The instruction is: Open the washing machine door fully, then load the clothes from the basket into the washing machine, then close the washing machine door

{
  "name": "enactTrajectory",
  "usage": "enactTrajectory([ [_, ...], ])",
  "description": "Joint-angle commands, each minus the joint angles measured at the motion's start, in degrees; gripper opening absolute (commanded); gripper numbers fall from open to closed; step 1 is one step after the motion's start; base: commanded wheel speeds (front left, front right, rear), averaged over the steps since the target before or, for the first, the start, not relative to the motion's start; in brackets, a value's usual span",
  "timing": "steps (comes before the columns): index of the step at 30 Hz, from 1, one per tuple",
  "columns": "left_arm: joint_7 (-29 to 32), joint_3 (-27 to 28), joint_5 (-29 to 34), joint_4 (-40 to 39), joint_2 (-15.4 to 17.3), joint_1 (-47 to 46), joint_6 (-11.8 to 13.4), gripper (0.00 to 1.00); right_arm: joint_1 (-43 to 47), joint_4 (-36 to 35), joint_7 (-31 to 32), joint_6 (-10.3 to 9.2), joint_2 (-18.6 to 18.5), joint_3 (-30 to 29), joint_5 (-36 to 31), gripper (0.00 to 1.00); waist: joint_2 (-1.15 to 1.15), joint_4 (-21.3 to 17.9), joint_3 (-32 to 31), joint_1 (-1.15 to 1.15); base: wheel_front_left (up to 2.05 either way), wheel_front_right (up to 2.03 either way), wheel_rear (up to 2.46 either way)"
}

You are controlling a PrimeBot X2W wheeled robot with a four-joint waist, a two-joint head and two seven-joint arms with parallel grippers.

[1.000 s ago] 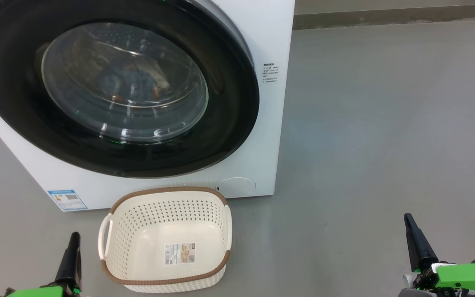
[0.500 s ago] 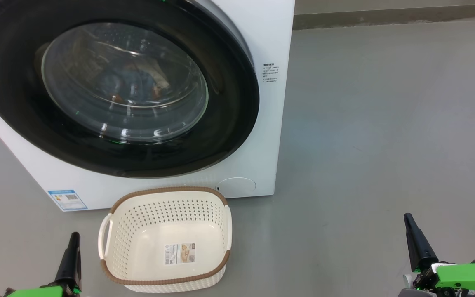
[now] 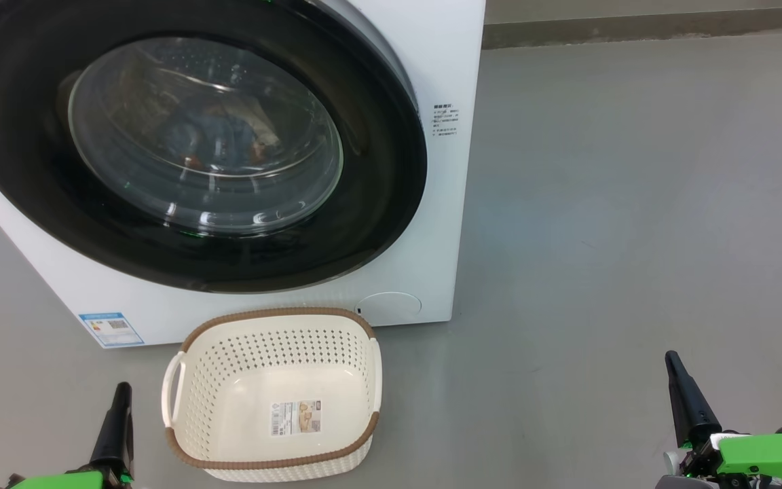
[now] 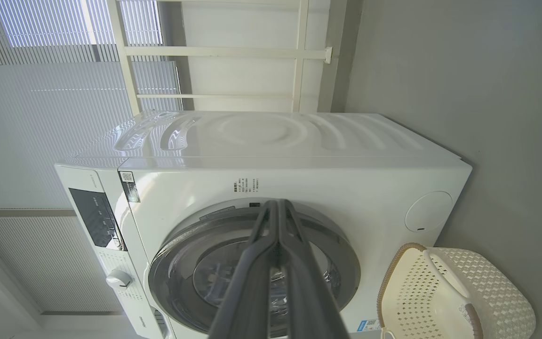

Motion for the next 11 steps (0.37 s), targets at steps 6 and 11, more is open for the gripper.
enactTrajectory([
  [6, 0.36, 1.98, 0.21, -1.07, 0.82, -2.3, -0.6, 0.0, -2.37, -1.4, 0.43, -0.06, -0.66, 1.31, 0.24, 0.0, 0.0, 0.0, 0.0, 0.0, 0.0, 0.0, 0.0],
  [11, 0.37, 1.99, 0.22, -1.07, 0.81, -2.3, -0.6, 0.0, -2.37, -1.4, 0.43, -0.06, -0.66, 1.31, 0.24, 0.0, 0.0, 0.0, 0.0, 0.0, 0.0, 0.0, 0.0],
])
